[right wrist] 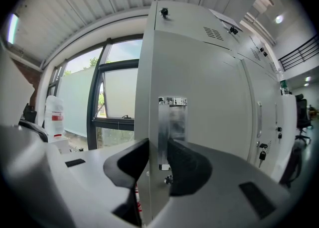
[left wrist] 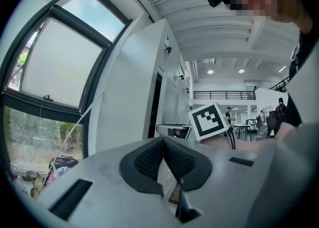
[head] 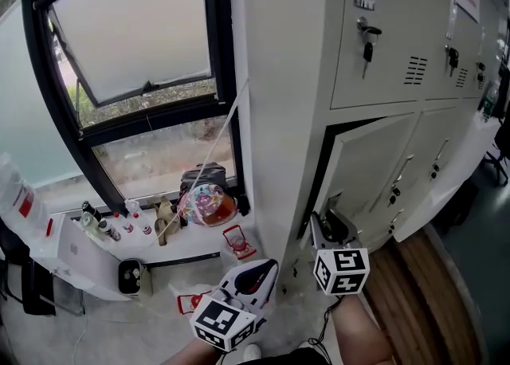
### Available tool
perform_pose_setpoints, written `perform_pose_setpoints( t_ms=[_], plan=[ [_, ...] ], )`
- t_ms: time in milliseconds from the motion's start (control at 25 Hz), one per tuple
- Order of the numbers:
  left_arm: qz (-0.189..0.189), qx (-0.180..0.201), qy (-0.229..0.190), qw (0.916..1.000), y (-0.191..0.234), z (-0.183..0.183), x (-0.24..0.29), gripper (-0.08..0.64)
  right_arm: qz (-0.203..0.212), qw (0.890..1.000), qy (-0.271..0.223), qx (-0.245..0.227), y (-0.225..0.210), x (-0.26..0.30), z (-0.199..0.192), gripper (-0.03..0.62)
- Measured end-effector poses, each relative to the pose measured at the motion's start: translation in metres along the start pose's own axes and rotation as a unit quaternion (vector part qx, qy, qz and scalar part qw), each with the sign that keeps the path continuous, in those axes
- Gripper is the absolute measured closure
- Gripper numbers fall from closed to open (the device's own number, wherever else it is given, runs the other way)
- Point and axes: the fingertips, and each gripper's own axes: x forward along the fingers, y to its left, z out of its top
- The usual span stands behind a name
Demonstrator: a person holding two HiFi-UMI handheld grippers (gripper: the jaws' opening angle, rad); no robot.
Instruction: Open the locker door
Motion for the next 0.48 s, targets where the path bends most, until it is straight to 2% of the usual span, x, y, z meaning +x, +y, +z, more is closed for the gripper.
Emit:
perform_pose_setpoints(
  t_ms=[280,480],
  plan=[
    [-0.027,0.0,-0.001,0.9996,-0.011,0.0,-0.003,0.543,-0.009,1.0,0.002,0.003,-0.004,-0.017,-0.002,0.423],
    [-0.048,-0.003,0.003,0.9989,-0.022,-0.005,-0.006,0.543,-0.001,1.0,0.0,0.003,-0.007,-0.029,-0.005,0.42]
  ],
)
